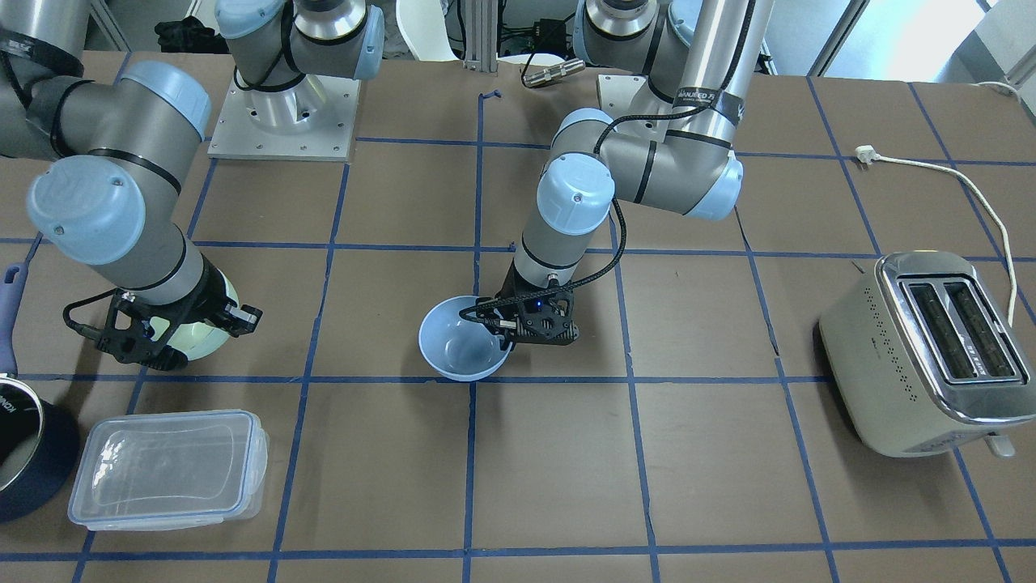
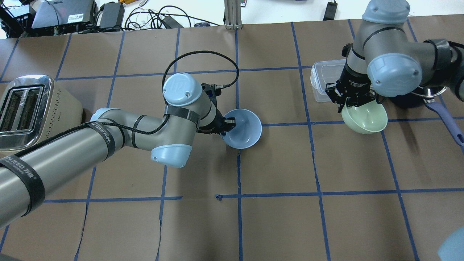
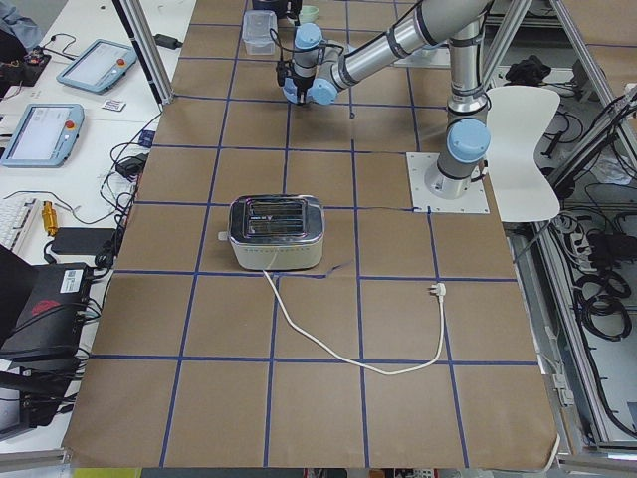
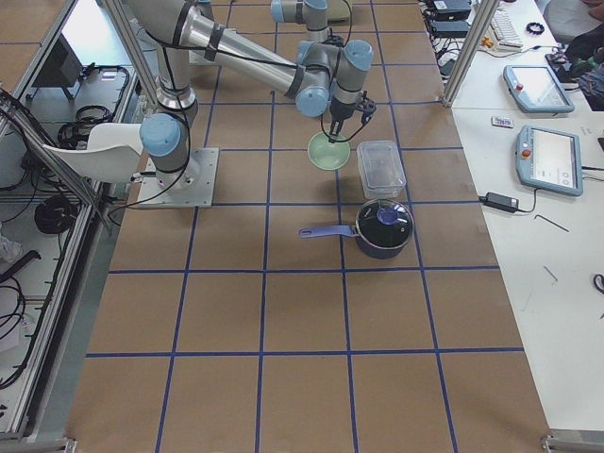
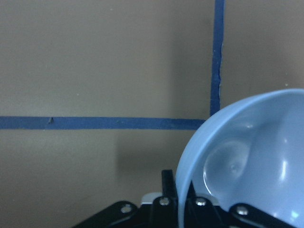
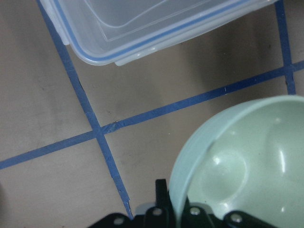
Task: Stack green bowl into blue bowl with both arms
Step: 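Carry the blue bowl to the table center with the left gripper and release it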
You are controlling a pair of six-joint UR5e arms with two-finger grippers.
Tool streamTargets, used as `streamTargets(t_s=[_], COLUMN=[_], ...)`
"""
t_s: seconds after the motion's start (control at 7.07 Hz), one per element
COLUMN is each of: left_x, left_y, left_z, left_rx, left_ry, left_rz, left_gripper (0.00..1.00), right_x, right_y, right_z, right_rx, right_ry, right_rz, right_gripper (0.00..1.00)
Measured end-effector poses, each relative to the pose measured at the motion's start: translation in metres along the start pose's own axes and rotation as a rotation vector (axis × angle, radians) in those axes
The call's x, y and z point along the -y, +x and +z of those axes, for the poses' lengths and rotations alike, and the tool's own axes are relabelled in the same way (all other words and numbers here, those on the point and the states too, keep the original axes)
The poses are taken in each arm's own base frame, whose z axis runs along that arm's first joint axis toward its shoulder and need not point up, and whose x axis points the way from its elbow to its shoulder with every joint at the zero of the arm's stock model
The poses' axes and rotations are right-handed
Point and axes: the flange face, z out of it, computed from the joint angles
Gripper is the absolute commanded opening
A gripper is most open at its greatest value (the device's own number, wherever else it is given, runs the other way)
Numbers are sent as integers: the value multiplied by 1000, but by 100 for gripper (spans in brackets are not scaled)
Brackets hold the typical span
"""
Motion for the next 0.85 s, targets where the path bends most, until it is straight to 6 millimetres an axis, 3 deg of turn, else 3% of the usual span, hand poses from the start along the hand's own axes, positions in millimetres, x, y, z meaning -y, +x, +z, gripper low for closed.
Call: streamTargets(t_s=[0.14, 0.28, 0.57, 0.85], left_x=[0, 0, 7, 36], left_y=[0, 0, 1, -15], left_z=[1, 1, -7, -50], left_rx=[1, 1, -4, -4], left_ry=[-2, -2, 16, 48], left_rz=[-2, -7, -43, -67], left_gripper=[75, 90, 100, 100], right_x=[0, 0, 1, -1], right_y=[-1, -3, -12, -26], right_z=[-2, -3, -10, -16], right_rx=[3, 7, 10, 7], right_ry=[2, 4, 13, 16], right_rz=[12, 21, 32, 73], right_gripper=[0, 0, 0, 0])
